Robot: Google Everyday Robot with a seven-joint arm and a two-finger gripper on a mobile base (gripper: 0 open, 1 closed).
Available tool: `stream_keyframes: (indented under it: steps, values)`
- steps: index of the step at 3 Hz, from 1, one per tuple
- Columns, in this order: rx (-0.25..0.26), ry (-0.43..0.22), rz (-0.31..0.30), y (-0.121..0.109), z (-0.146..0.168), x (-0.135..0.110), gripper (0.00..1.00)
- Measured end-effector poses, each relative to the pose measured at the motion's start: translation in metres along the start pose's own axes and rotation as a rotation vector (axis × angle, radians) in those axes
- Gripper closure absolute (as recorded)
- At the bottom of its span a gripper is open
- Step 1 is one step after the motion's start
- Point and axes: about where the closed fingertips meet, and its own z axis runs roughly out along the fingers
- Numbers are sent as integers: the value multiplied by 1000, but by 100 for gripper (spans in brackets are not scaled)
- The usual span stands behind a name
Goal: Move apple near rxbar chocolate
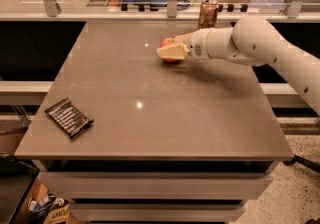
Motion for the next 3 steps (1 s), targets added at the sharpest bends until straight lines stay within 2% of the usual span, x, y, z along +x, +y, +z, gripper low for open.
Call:
stream_keyframes:
  steps: [2, 3]
  values:
    - [-9, 1, 0, 4, 5, 0, 93]
    - [-12, 2, 0, 5, 6, 0, 100]
